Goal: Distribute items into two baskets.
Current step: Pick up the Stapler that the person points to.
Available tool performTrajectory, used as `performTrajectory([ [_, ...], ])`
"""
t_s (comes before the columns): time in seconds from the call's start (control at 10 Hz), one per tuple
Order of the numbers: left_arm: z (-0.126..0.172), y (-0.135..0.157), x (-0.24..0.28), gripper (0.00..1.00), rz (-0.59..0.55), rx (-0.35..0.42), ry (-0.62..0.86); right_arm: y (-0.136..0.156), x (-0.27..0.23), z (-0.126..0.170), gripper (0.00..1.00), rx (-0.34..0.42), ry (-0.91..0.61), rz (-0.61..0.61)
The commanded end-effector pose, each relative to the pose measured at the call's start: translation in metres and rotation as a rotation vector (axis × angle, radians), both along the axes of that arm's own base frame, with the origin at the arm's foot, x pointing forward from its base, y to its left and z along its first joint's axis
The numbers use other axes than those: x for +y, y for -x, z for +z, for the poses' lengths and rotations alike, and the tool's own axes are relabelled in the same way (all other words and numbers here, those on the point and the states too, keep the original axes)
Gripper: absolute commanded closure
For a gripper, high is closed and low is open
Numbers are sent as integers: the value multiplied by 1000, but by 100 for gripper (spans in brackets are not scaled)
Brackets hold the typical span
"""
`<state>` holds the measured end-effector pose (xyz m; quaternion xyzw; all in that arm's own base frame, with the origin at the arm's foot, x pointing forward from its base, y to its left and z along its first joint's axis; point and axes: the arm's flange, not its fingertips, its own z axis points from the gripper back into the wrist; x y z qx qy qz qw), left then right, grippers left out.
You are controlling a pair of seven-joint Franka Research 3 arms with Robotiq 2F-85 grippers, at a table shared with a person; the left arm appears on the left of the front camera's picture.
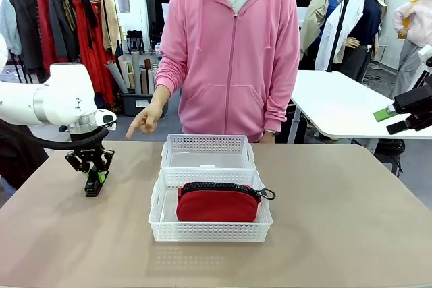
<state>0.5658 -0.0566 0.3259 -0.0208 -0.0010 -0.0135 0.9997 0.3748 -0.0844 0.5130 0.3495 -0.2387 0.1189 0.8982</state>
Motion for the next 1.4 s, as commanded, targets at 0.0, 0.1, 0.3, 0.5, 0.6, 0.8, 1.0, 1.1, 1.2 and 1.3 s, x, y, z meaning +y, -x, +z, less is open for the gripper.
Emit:
performTrajectory([
  [0.0, 0, 7, 0, 100, 1, -5, 5, -1, 1, 0, 0, -13, -15, 2],
  [0.1, 2, 7, 1, 100, -3, 3, 13, -1, 1, 0, 0, -13, -15, 2],
  [0.3, 0, 0, 0, 100, 0, 0, 0, -1, 1, 0, 0, -13, -15, 2],
  [0.5, 0, 0, 0, 100, 0, 0, 0, -1, 1, 0, 0, -13, -15, 2],
  [0.6, 0, 0, 0, 100, 0, 0, 0, -1, 1, 0, 0, -13, -15, 2],
  [0.8, 0, 0, 0, 100, 0, 0, 0, -1, 1, 0, 0, -13, -15, 2],
  [1.0, 0, 0, 0, 100, 0, -1, 0, -1, 1, 0, 0, -13, -15, 2],
  [1.1, 15, -1, -1, 100, -72, 21, -24, -1, 1, 0, 0, -13, -15, 2],
  [1.2, 30, 0, -1, 100, -134, 36, -20, -1, 1, 0, 0, -13, -15, 2],
  [1.3, 45, 4, -1, 100, -171, 42, -40, -1, 1, 0, 0, -13, -15, 2],
])
